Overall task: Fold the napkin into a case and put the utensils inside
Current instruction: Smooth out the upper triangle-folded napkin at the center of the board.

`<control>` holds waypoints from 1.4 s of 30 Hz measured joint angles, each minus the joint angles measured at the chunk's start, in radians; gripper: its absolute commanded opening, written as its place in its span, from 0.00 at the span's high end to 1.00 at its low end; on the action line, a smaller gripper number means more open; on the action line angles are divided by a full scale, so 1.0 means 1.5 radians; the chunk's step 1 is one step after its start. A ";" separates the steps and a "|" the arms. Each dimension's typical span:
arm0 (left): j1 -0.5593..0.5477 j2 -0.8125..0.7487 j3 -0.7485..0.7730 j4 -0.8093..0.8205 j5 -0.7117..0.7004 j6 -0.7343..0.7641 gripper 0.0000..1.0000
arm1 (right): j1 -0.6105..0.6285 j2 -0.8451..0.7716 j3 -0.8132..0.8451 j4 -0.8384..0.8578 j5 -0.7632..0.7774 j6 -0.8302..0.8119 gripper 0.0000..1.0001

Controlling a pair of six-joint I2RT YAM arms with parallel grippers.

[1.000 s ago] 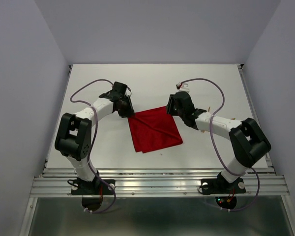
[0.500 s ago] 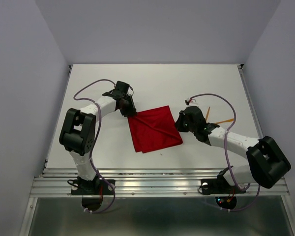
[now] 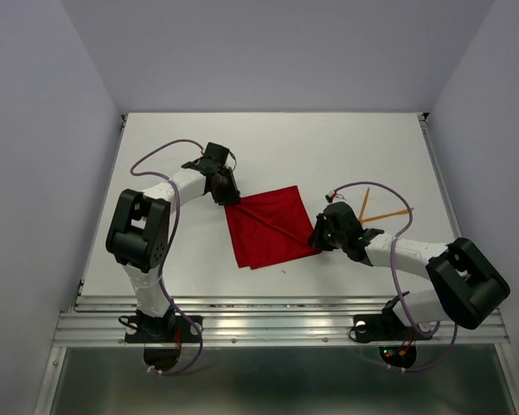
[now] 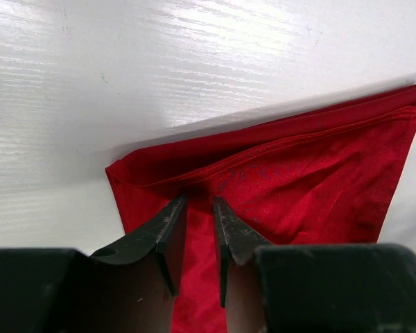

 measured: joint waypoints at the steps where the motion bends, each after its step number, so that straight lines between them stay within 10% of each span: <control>1: -0.001 -0.001 0.000 0.000 -0.005 -0.001 0.67 | 0.000 0.008 -0.002 0.002 0.000 0.001 0.94; 17: -0.103 -0.063 -0.022 -0.003 -0.036 -0.008 0.67 | 0.000 -0.050 0.004 0.002 0.014 -0.003 0.92; 42: -0.088 0.048 0.032 0.001 -0.119 -0.013 0.68 | 0.039 0.206 0.154 0.066 -0.014 -0.010 0.93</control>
